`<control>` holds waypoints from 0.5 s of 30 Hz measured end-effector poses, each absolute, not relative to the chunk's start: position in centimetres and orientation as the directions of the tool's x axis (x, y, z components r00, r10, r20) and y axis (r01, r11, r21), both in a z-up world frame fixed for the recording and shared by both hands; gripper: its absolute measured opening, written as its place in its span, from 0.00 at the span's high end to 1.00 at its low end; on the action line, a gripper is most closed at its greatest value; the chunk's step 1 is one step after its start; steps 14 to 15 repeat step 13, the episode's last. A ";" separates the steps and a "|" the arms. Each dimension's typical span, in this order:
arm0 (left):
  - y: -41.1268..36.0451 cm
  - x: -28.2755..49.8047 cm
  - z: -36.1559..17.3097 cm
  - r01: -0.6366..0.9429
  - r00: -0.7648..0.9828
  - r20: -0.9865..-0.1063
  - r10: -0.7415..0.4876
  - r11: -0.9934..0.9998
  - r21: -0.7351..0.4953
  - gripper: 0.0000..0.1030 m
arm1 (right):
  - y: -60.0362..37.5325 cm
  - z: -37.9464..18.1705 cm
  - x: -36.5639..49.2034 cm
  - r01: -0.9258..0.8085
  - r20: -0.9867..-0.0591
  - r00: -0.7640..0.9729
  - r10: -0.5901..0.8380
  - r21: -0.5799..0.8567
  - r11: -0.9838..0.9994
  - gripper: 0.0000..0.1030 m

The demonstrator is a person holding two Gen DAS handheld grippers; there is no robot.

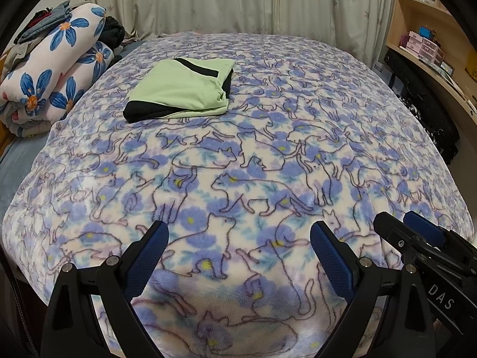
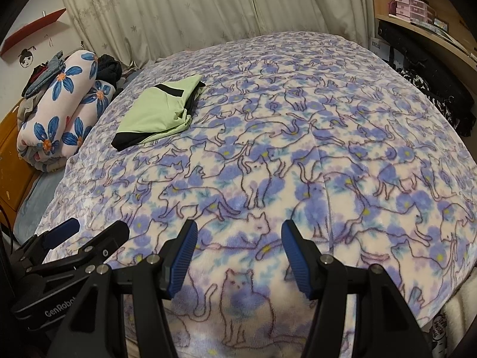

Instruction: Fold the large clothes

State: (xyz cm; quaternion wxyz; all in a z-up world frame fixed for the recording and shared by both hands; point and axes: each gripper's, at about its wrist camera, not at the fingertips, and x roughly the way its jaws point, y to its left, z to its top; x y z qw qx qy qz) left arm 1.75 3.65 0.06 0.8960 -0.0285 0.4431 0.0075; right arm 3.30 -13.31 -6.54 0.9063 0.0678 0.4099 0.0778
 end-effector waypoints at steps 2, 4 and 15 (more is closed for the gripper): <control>3.7 1.8 0.0 -0.038 0.605 -0.796 -0.014 0.998 -0.046 0.08 | -13.2 -6.5 3.4 -0.085 -0.733 0.652 0.196 0.186 0.979 0.43; 3.8 1.5 -0.3 -0.039 0.601 -0.799 -0.014 0.998 -0.047 0.08 | -13.2 -6.6 3.2 -0.085 -0.735 0.650 0.194 0.184 0.979 0.43; 4.2 2.2 -0.6 -0.032 0.588 -0.809 -0.009 0.999 -0.034 0.08 | -13.7 -6.9 2.4 -0.083 -0.743 0.641 0.193 0.183 0.980 0.43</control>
